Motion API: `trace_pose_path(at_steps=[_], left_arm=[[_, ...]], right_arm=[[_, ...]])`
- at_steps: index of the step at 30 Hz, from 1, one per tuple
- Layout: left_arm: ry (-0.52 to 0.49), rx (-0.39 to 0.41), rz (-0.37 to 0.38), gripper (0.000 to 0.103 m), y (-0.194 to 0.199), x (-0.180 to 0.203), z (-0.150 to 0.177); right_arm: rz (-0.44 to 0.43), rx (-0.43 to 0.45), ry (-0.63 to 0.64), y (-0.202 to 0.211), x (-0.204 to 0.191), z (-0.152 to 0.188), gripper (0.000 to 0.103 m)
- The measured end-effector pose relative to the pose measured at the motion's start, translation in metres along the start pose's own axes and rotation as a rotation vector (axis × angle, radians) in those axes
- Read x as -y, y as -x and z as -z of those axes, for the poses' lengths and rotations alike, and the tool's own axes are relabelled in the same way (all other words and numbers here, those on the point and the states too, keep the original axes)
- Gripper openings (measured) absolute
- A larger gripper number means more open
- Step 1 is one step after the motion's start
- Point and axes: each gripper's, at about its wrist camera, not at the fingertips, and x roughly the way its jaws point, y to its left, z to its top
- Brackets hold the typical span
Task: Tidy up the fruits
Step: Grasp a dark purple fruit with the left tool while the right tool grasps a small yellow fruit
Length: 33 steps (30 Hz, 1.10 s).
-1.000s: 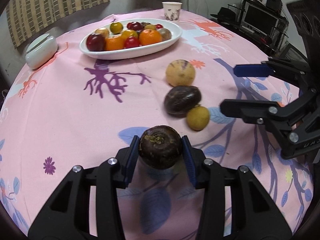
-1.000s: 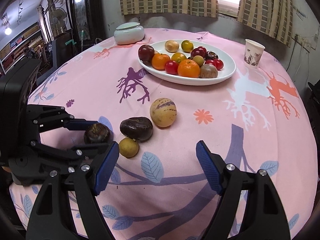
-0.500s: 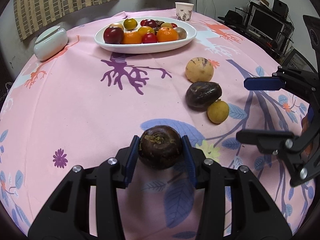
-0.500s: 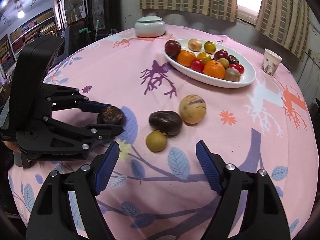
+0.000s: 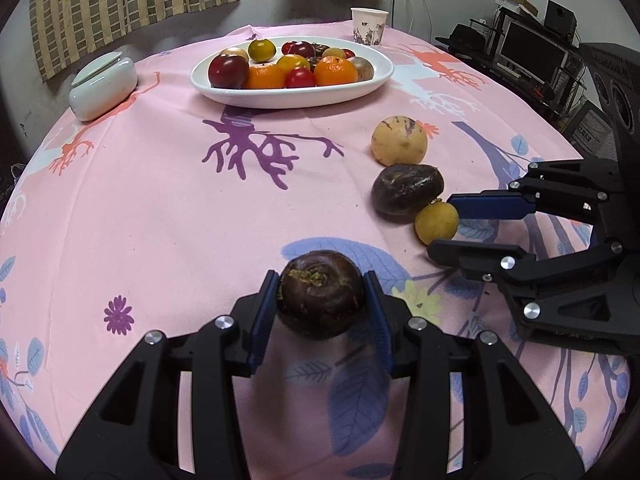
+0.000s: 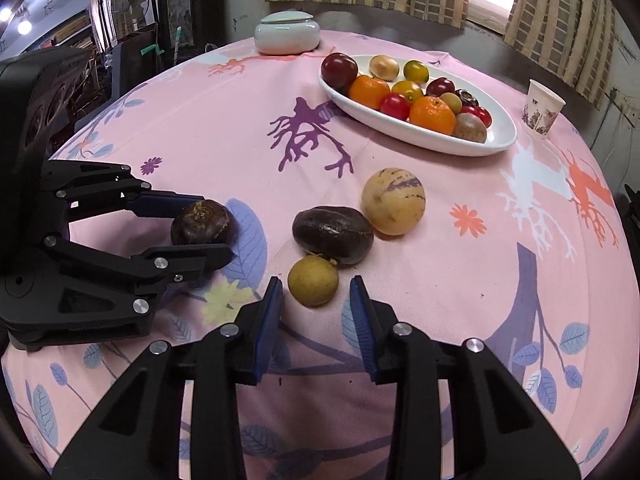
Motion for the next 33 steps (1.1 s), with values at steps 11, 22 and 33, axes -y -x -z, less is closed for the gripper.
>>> trace_pose_path(at_steps=[11, 22, 33], left_arm=[[0.008, 0.001, -0.007, 0.044, 0.001, -0.001, 0.001], [0.008, -0.004, -0.013, 0.044, 0.001, 0.002, 0.0], [-0.016, 0.017, -0.027, 0.043, 0.017, 0.011, -0.008]], right_arm=[[0.017, -0.007, -0.005, -0.009, -0.003, -0.002, 0.027], [0.006, 0.015, 0.005, 0.004, -0.002, -0.001, 0.026], [-0.014, 0.089, -0.015, 0.032, 0.007, -0.006, 0.026]])
